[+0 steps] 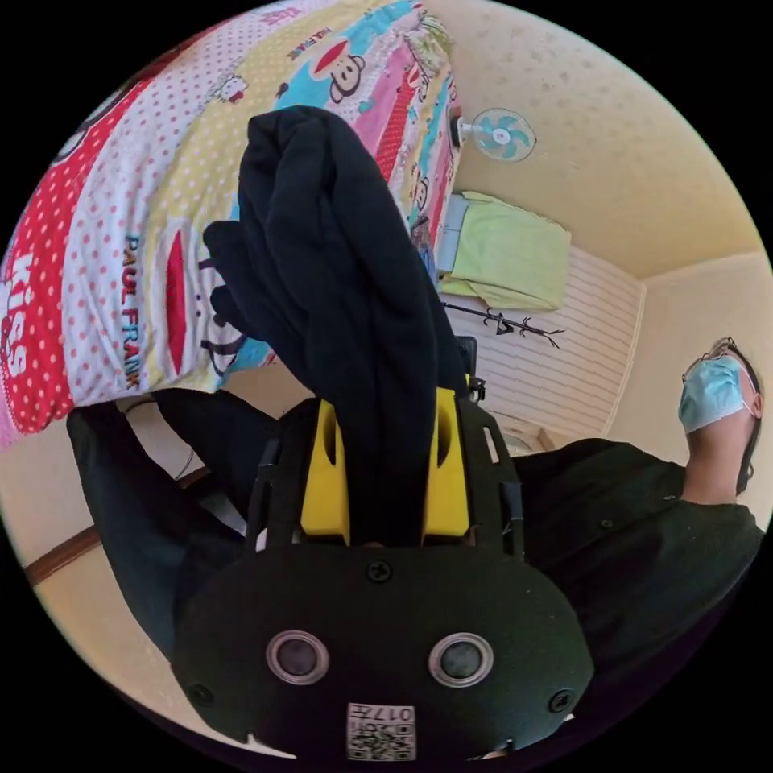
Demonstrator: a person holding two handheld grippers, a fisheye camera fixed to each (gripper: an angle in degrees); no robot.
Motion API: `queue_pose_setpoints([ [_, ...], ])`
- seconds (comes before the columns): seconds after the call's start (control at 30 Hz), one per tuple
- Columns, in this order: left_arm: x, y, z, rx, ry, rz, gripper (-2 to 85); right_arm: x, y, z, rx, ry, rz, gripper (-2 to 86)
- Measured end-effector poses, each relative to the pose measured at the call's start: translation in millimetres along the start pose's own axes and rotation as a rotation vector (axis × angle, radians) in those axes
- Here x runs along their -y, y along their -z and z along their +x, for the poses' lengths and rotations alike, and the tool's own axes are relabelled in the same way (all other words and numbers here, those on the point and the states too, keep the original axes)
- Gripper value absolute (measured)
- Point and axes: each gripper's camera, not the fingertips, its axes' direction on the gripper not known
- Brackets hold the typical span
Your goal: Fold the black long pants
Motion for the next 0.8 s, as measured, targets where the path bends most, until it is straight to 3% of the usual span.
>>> queue_pose_setpoints([
  [0.2,86,-107,130,-0.009,-0.301,0.039,15.1,-13,118,-62,-0.099,0.2,0.166,11.1],
  [0.33,140,-209,143,0.002,-0.323,0.041,15.1,-22,184,-37,-0.308,0.205,0.268,11.9],
  [0.43,174,-302,114,0.237,-0.225,0.042,15.9,-16,199,34,-0.605,-0.064,0.255,12.4],
  [0.5,204,-373,66,0.396,-0.049,-0.113,16.3,-8,180,76,-0.796,-0.197,0.204,12.2],
  [0.57,216,-382,60,0.368,0.03,-0.116,15.8,-9,163,85,-0.772,-0.191,0.26,12.0],
  [0.8,225,-343,119,0.409,-0.046,-0.191,16.3,-28,105,57,-0.83,-0.16,0.348,12.0],
])
